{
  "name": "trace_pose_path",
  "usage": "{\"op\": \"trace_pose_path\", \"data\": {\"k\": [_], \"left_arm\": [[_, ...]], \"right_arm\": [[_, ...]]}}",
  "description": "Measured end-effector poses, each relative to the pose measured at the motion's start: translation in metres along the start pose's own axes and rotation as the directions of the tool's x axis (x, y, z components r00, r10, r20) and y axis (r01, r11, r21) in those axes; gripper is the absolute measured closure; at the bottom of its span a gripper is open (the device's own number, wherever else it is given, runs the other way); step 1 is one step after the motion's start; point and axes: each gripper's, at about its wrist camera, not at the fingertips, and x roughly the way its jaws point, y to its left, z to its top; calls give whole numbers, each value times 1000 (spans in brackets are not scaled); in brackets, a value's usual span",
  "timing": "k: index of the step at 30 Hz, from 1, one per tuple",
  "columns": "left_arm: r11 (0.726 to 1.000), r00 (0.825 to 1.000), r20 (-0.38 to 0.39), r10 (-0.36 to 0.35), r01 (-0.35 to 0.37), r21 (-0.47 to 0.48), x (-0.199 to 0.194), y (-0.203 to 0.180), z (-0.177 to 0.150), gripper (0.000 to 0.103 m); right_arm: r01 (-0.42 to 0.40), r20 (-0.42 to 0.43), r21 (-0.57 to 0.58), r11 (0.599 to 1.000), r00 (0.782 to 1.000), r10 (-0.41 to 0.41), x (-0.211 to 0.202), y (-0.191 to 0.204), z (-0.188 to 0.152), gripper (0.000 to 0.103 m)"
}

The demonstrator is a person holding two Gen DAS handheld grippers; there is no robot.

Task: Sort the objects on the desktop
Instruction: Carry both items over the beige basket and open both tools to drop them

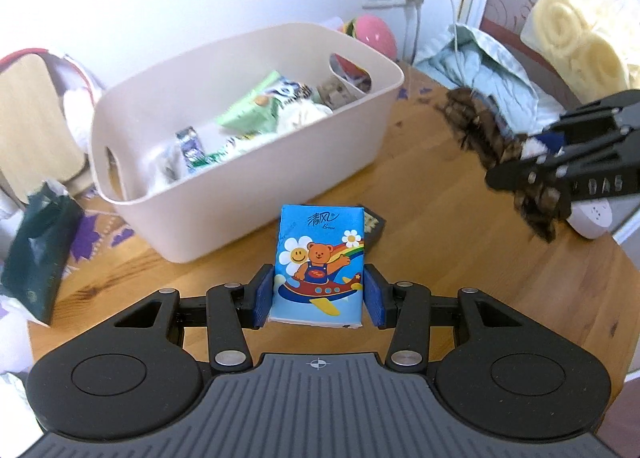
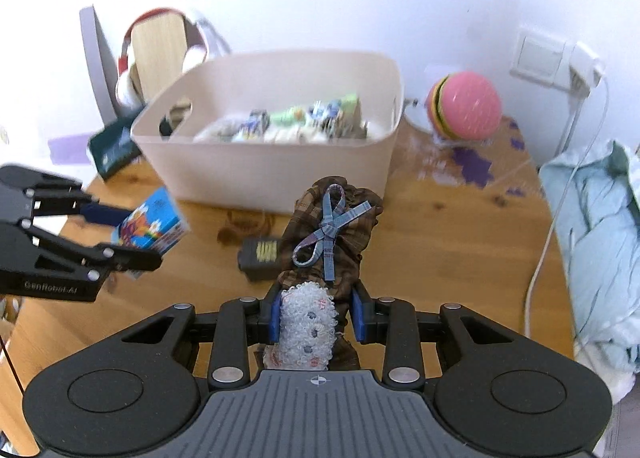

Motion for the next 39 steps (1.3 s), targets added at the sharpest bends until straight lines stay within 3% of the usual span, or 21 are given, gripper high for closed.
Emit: {"op": "trace_pose_path", "data": {"k": [12,22,32,39], "left_arm": [[997,989,127,69,-63,-51,-36,33,40,56],[989,969,205,139,-126,-72,-32,50,80,56],[983,967,200,160,-138,-122,-4,68,115,55],[970,974,125,187,-163,-177,29,83,123,55]], "right_arm": [[23,158,-4,1000,987,-23,-30,-16,52,72],[34,204,-68,997,979,-19,-28,-6,82,72],[34,257,-145,989,967,4,-17,7,118,72],[34,278,-203,979,960,25,7,17,143,72]]}}
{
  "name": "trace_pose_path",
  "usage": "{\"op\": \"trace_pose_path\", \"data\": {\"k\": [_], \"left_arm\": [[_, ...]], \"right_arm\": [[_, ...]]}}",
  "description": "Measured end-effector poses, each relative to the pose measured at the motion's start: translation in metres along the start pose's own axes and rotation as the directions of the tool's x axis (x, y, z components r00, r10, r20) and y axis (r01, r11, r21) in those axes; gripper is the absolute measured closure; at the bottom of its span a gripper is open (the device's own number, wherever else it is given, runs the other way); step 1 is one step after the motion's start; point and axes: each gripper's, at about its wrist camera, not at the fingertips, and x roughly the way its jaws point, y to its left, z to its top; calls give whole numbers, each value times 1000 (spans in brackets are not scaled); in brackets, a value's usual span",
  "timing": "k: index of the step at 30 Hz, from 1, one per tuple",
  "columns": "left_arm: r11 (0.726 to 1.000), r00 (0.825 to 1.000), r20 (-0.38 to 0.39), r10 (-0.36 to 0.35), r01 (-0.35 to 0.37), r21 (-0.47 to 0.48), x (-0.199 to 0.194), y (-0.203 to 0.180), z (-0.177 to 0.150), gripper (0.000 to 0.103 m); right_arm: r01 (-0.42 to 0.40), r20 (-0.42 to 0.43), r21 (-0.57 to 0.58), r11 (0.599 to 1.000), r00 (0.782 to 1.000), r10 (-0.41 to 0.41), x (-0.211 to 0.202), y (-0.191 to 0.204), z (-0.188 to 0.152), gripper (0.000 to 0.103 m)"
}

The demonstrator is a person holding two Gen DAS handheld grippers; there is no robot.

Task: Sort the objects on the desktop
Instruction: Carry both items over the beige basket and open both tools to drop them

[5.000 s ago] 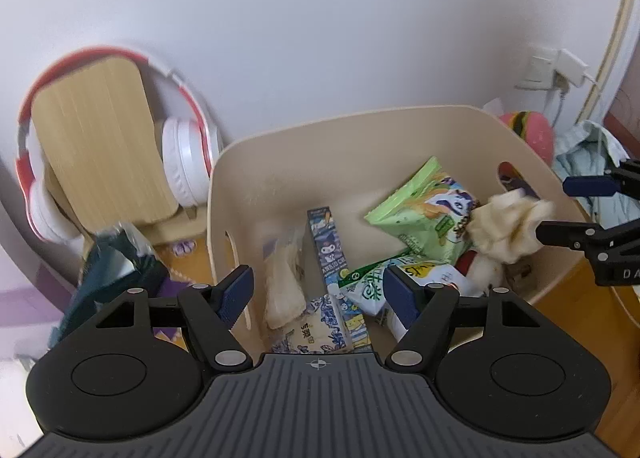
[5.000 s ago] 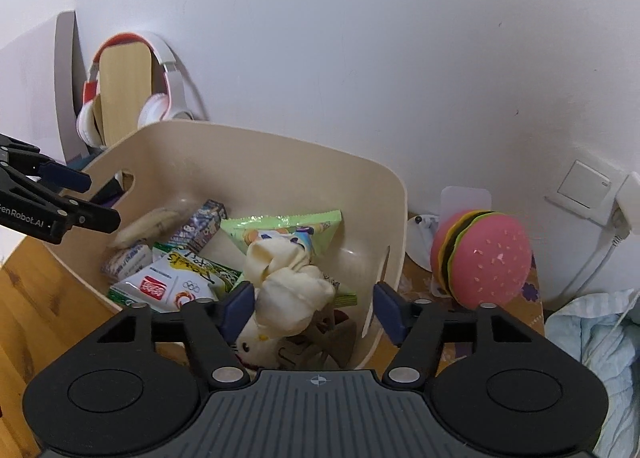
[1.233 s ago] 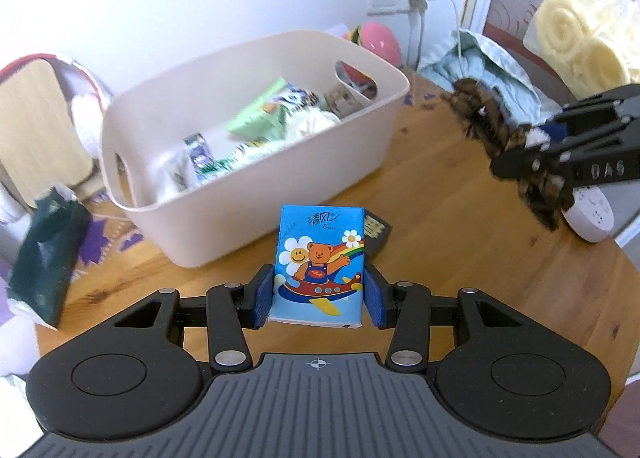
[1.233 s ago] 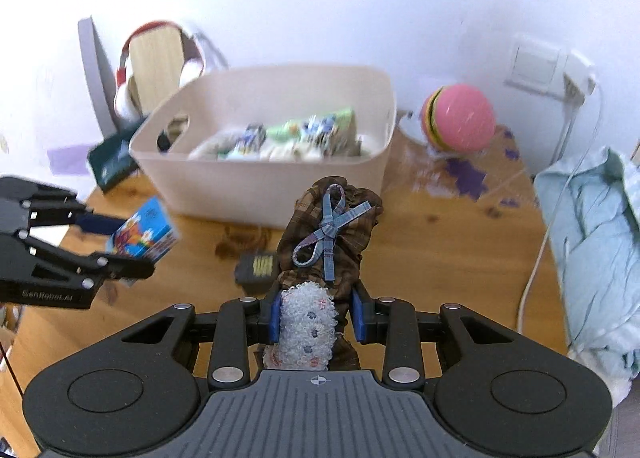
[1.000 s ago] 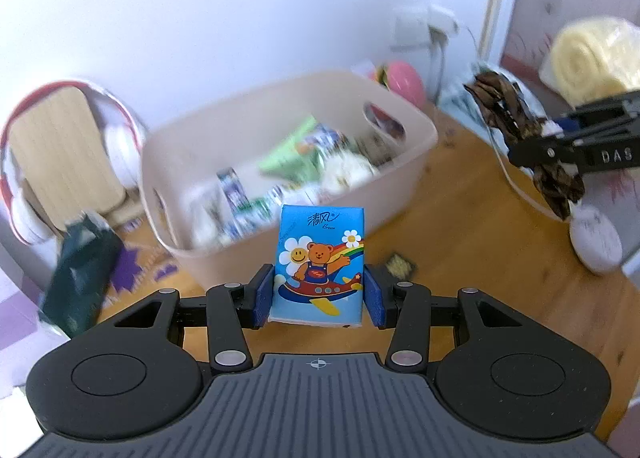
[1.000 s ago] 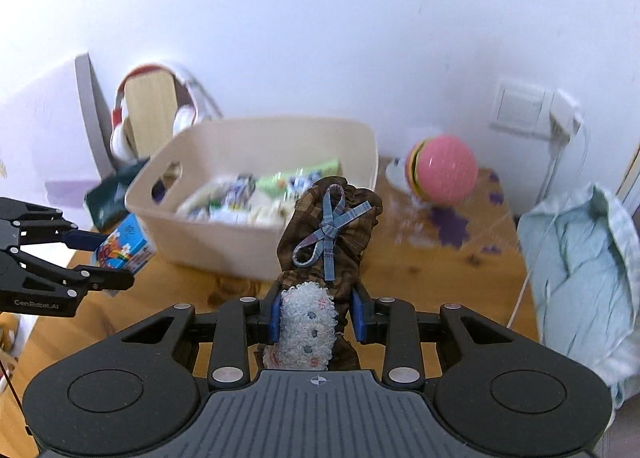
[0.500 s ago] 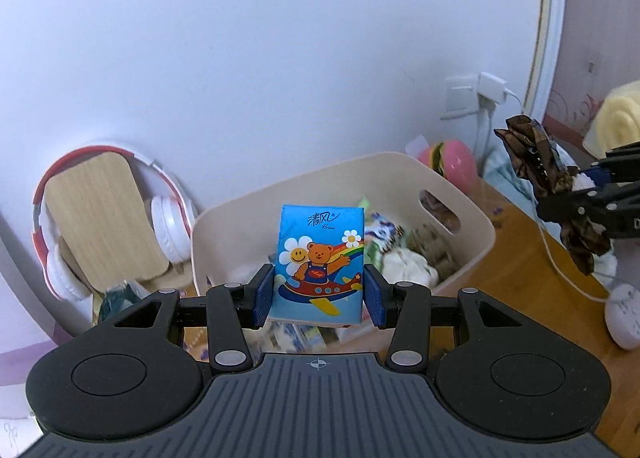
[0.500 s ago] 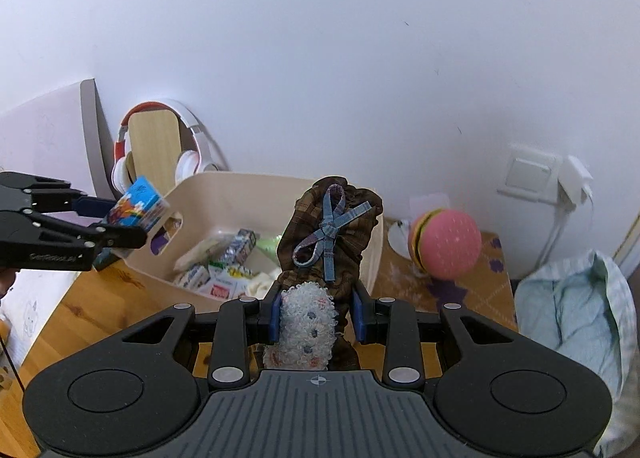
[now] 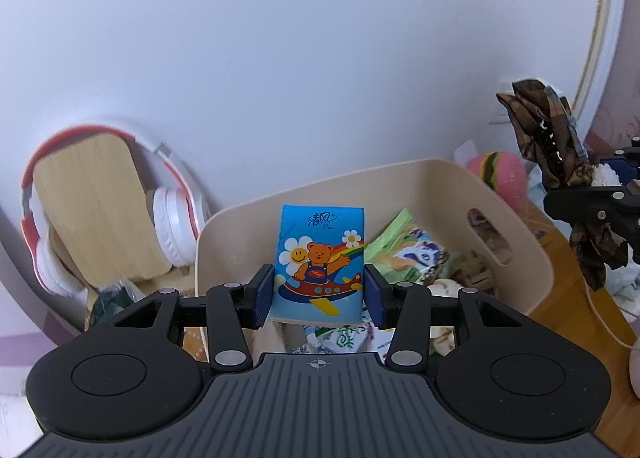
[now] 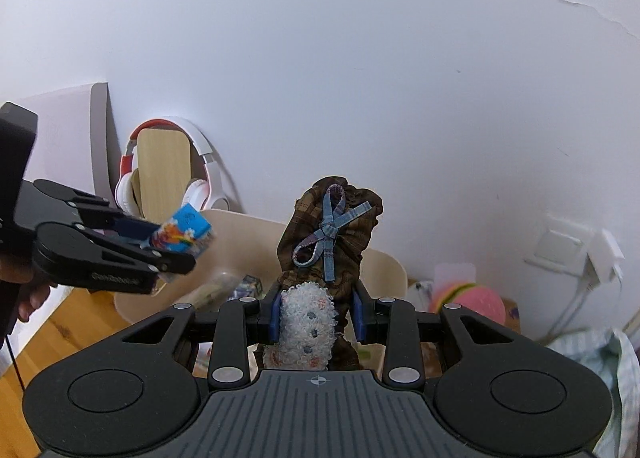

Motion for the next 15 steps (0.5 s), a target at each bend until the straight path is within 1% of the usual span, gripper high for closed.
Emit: {"op": "trace_pose_path", "data": {"k": [4,6,8,9,10,11,15], "left_arm": [[999,998,-49,26,-29,-43,19,4,0,55],[997,996,-80,33,-39,-72,25,5,-3,55],[994,989,-141,36,-50,-98,36,6,-8,55],[993,986,-161,48,-65,-98,41,5,-10,55],[991,982,-178,70,-88,-99,46,4,-14,55],[990,978,-193,75,-96,-103,50,4,-16,56],[991,970,-235,67,-93,-99,60,-1,-23,56]], "right_arm": [[10,-6,-34,999,1000,-10,27,5,3,72],[11,-22,-46,999,1000,-12,40,6,2,72],[8,-46,-49,999,999,-10,55,6,-2,72],[10,-58,-51,999,998,-13,63,7,-3,72],[16,-72,-53,998,997,-19,70,6,-4,72],[21,-83,-53,998,996,-25,76,5,-6,72],[29,-122,-36,999,992,-33,93,4,-13,72]]}}
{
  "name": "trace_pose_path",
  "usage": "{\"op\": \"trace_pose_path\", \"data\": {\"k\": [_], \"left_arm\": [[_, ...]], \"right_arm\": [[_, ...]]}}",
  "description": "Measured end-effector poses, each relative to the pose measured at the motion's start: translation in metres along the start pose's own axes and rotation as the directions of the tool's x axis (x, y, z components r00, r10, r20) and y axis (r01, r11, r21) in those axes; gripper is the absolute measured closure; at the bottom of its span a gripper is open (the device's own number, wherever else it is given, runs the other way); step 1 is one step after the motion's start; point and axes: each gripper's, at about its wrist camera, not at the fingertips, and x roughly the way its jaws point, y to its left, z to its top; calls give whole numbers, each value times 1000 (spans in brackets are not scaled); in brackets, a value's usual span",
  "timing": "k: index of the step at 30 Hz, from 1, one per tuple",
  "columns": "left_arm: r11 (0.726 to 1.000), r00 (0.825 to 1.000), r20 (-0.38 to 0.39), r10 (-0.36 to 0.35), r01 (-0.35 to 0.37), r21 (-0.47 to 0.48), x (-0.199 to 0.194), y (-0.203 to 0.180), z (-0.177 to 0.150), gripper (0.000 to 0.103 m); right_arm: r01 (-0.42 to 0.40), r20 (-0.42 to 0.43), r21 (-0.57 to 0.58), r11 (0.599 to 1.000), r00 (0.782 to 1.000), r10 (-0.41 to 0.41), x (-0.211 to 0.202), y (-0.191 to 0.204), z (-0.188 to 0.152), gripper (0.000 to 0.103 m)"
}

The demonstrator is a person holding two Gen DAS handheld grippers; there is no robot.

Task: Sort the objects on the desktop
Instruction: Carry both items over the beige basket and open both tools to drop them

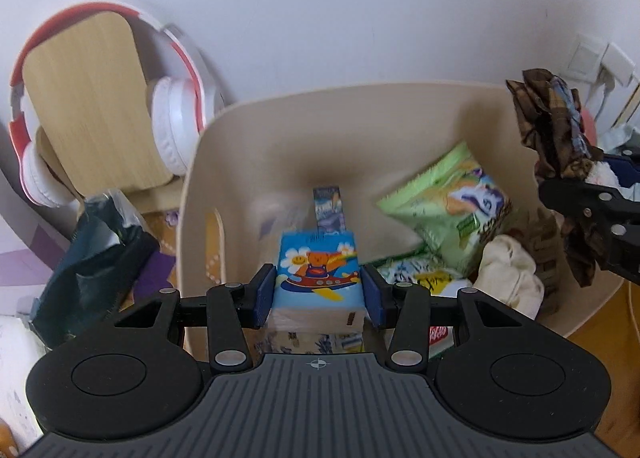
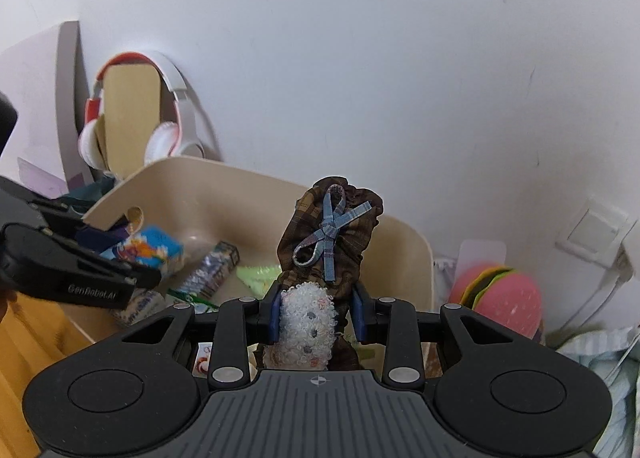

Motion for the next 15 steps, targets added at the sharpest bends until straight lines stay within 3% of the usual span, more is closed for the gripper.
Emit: {"op": "trace_pose_path", "data": {"k": [4,5,6,7,10,11,15], "left_arm": [[1000,1000,-26,-8,9,18,8,-3,-1,56],[1000,1000,-28,-10,10,15,8,-4,-1,56],[1000,1000,-23,-12,13,12,7,-4,-2,54],[1000,1000,-18,-20,20,9,4,-6,-2,50],[999,999,26,-48,48,0,-2,-1,-1,34],[999,998,43,-54,54,5,-6,-1,-3,32],[998,994,92,-55,53,17,-21,0,-6,29]], "right_arm": [[-7,-47,-1,1000,999,7,14,1,-7,70],[-6,-54,-1,1000,999,6,16,2,-8,67],[-3,-58,-3,1000,998,3,17,3,-10,56],[5,-56,-5,1000,998,-5,12,0,-13,55],[9,-29,-15,1000,1000,-10,6,2,-16,49],[13,-15,-24,1000,1000,-13,2,2,-16,42],[22,44,-49,999,999,-20,-15,5,-18,34]]}}
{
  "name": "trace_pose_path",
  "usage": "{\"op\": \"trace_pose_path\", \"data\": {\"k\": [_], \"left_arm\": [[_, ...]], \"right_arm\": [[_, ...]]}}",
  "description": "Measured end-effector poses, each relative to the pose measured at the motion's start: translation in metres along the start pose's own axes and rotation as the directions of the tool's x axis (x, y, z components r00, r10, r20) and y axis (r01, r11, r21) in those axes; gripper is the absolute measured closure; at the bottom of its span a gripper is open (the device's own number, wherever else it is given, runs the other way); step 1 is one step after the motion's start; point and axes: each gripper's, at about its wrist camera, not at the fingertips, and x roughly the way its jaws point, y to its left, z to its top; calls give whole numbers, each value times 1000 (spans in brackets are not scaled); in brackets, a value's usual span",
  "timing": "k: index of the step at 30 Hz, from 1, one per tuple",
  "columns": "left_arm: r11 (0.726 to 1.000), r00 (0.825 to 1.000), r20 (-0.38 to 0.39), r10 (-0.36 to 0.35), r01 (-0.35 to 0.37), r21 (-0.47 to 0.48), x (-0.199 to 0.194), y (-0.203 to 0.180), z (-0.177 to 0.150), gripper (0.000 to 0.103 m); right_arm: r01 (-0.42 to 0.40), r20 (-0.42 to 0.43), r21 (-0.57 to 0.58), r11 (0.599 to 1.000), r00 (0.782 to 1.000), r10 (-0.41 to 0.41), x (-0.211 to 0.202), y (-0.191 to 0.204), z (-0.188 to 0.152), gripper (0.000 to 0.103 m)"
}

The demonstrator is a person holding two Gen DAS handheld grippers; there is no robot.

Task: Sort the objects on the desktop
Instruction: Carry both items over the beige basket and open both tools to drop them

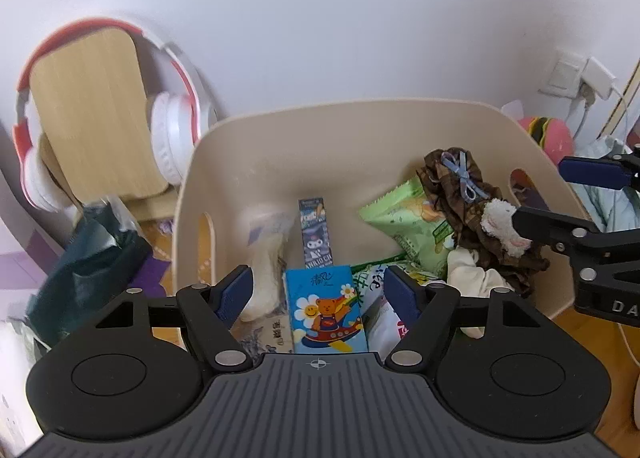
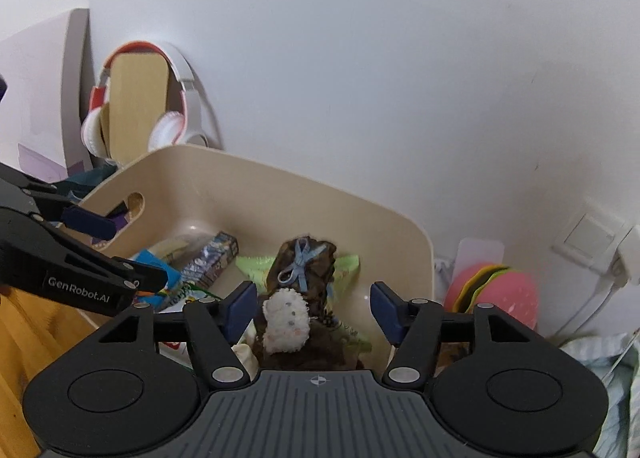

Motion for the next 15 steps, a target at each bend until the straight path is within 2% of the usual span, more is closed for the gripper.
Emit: {"op": "trace_pose_path", "data": {"k": [3,5,10,12,15], "left_arm": [[1000,998,61,8,-9,16,-18,-1,-6,28],[999,995,104,-12,8,32,-32,-1,-13,28],[996,972,233,14,-34,81,-67,-8,-40,27],[995,964,264,17,-42,87,-78,-10,-52,25],[996,966,258,14,-37,84,-88,-10,-65,25]], "right_arm": [[8,70,27,1000,998,-10,-22,1,-7,28],[-2,114,48,999,993,-3,-35,3,-14,27],[-48,189,38,998,981,40,-69,12,-42,26],[-70,191,17,997,979,66,-79,18,-55,24],[-92,148,-4,996,985,91,-81,27,-73,19]]}}
